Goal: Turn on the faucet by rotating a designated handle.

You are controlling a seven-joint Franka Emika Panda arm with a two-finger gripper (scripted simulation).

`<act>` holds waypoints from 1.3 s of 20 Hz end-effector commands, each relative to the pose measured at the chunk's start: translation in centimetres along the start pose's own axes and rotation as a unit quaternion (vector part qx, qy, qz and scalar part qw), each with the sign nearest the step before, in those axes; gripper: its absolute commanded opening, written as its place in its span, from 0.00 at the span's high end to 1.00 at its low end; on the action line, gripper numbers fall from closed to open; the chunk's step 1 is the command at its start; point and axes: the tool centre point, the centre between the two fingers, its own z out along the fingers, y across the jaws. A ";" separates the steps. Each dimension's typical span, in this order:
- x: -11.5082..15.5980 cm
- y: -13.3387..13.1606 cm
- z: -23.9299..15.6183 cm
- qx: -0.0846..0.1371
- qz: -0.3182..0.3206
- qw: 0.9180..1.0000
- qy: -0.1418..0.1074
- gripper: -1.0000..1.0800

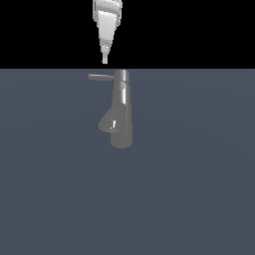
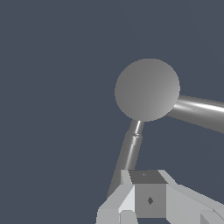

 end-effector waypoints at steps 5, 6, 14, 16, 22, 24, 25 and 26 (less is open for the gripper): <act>-1.0 -3.0 3.8 0.001 0.066 0.997 0.025 1.00; -1.2 -3.4 4.3 0.001 0.074 0.997 0.029 1.00; -2.0 -5.0 6.9 0.005 0.112 0.993 0.047 1.00; -2.2 -5.2 7.2 0.006 0.116 0.992 0.049 1.00; -2.2 -5.3 7.4 0.006 0.118 0.992 0.050 1.00; -2.3 -5.1 7.3 0.006 0.117 0.992 0.050 1.00; -2.4 -4.9 7.3 0.006 0.117 0.992 0.050 1.00; -2.4 -4.7 7.2 0.006 0.117 0.992 0.050 1.00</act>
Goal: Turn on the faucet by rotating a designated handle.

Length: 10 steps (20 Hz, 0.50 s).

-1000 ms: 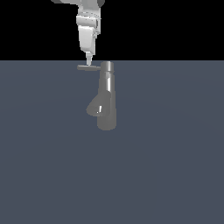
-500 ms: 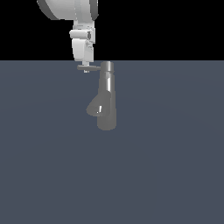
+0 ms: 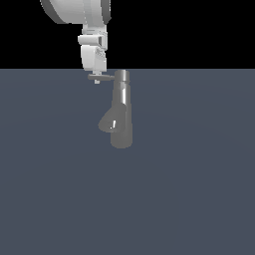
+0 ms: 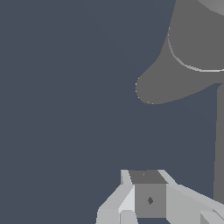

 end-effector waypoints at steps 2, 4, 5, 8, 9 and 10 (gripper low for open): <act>-0.1 0.6 -0.3 0.000 0.000 1.000 0.000 1.00; -0.1 1.1 -0.5 0.000 0.000 1.000 0.000 1.00; -0.1 1.3 -0.6 0.000 0.000 1.000 0.000 1.00; -0.1 1.9 -0.8 0.000 0.000 1.000 0.000 1.00; -0.1 2.1 -0.9 0.000 0.000 1.000 0.000 1.00; -0.1 2.3 -1.0 0.000 0.000 1.000 0.000 1.00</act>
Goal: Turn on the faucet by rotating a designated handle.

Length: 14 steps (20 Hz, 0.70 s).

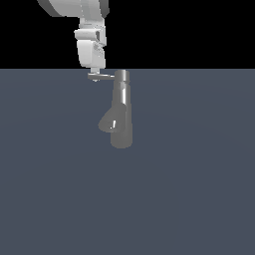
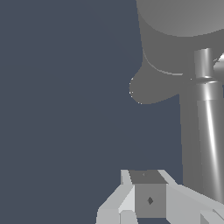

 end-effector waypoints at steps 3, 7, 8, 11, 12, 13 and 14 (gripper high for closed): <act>0.0 1.3 -0.2 -0.004 0.000 1.000 0.001 1.00; -0.1 2.2 -0.6 -0.004 0.000 1.000 0.001 1.00; -0.1 2.4 -0.7 -0.004 0.000 1.000 0.001 1.00; -0.1 3.1 -1.0 -0.004 0.000 1.000 0.001 1.00; -0.1 3.3 -1.1 -0.004 0.000 1.000 0.001 1.00; -0.1 3.5 -1.2 -0.004 0.000 1.000 0.001 1.00; -0.1 3.8 -1.3 -0.004 0.000 1.000 0.001 1.00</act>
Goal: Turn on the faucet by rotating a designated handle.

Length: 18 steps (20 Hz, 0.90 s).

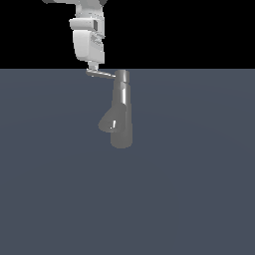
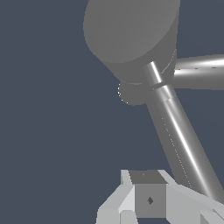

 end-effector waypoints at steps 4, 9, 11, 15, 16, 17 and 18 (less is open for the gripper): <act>-0.4 1.8 0.1 -0.008 -0.003 1.000 0.001 1.00; -0.5 2.8 -0.4 -0.008 -0.003 1.000 0.001 1.00; 0.7 2.2 -0.8 -0.001 0.005 1.000 0.002 1.00; 1.4 3.1 -1.1 -0.002 0.003 1.000 0.002 1.00; 1.5 3.3 -1.2 -0.002 0.003 1.000 0.002 1.00; 1.7 3.5 -1.3 -0.003 0.003 1.000 0.002 1.00; 1.9 3.8 -1.4 -0.003 0.003 1.000 0.002 1.00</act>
